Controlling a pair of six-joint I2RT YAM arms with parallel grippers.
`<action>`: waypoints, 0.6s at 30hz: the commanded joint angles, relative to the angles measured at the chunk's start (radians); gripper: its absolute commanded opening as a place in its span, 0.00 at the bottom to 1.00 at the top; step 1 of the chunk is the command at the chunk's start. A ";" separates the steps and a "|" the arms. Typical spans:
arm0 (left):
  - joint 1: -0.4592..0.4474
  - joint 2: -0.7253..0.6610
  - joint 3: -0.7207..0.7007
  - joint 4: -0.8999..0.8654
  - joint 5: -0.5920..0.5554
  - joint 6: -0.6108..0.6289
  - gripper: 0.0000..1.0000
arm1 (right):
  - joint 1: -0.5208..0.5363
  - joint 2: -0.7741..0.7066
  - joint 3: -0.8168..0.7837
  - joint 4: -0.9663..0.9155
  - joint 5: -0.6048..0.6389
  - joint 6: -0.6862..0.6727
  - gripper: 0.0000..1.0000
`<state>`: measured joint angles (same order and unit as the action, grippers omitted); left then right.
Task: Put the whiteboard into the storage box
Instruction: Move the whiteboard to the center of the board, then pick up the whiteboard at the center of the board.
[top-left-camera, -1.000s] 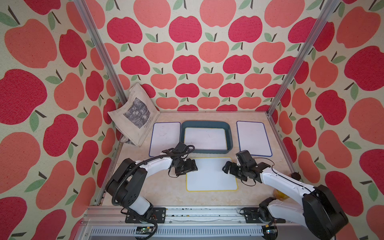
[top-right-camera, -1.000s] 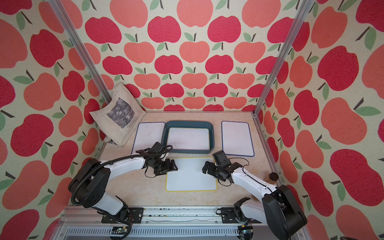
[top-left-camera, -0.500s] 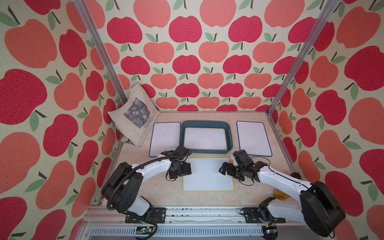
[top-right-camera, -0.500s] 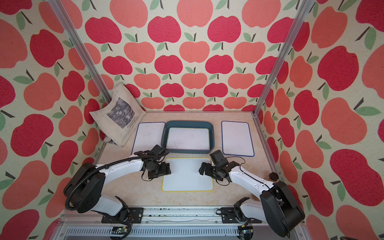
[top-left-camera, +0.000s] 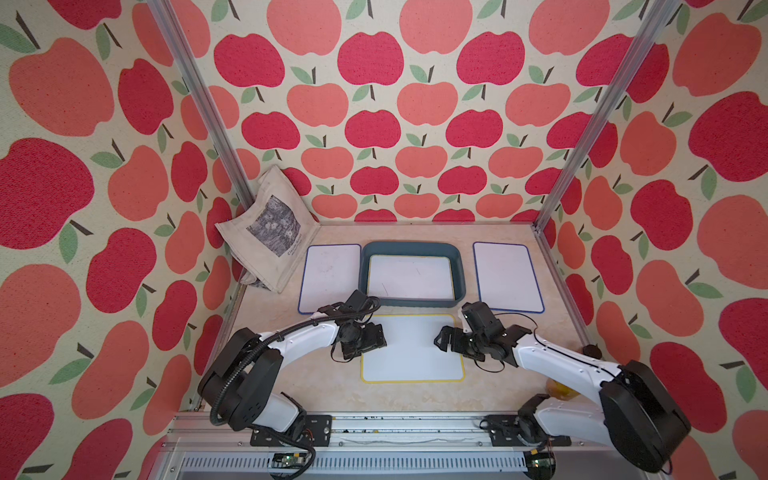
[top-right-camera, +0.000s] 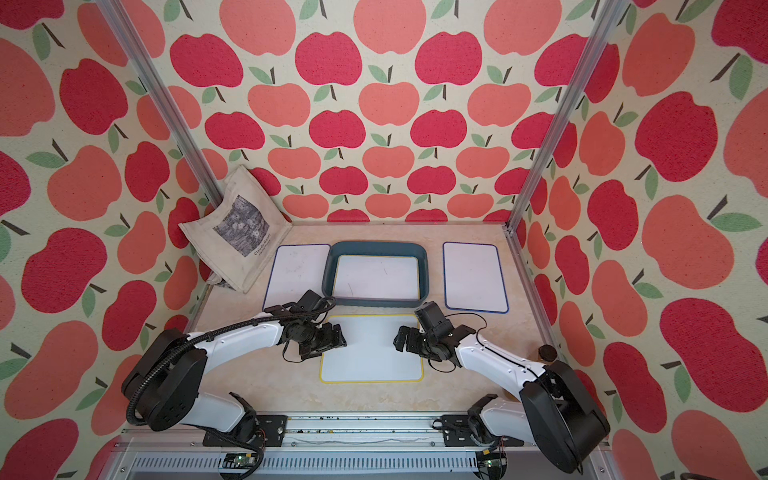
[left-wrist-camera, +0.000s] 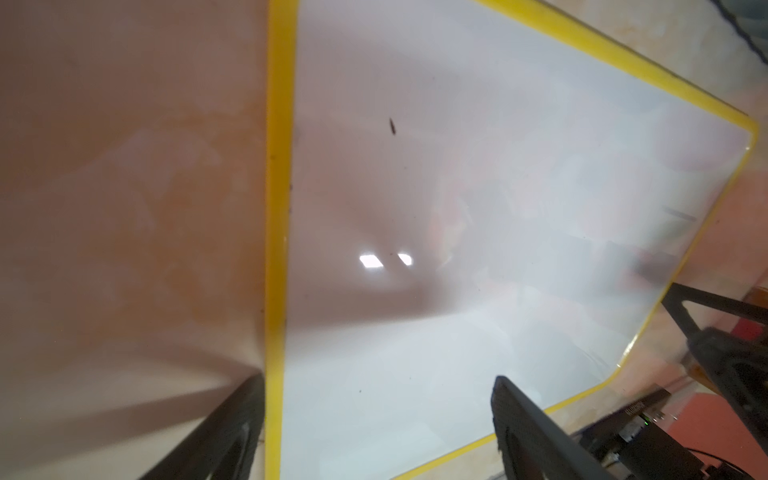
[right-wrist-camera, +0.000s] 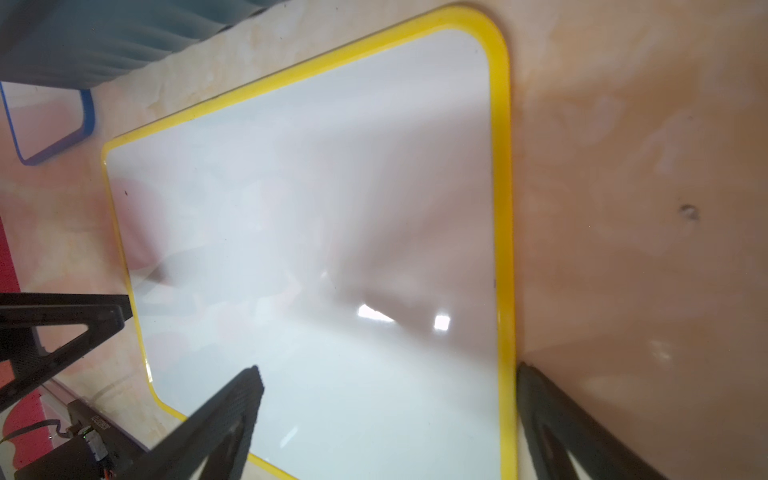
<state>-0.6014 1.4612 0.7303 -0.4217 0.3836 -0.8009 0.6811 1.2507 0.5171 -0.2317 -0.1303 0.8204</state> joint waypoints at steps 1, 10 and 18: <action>0.012 0.019 -0.061 0.179 0.316 0.043 0.88 | 0.043 0.083 -0.084 0.018 -0.122 0.056 0.99; 0.089 -0.076 -0.114 0.269 0.467 0.031 0.88 | 0.093 0.131 -0.081 0.097 -0.144 0.104 0.99; 0.138 -0.162 -0.168 0.293 0.462 0.009 0.88 | 0.098 0.099 -0.086 0.072 -0.137 0.117 0.99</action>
<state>-0.4591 1.3350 0.5549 -0.2996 0.6724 -0.7719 0.7227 1.2964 0.5003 -0.0704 -0.0082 0.8547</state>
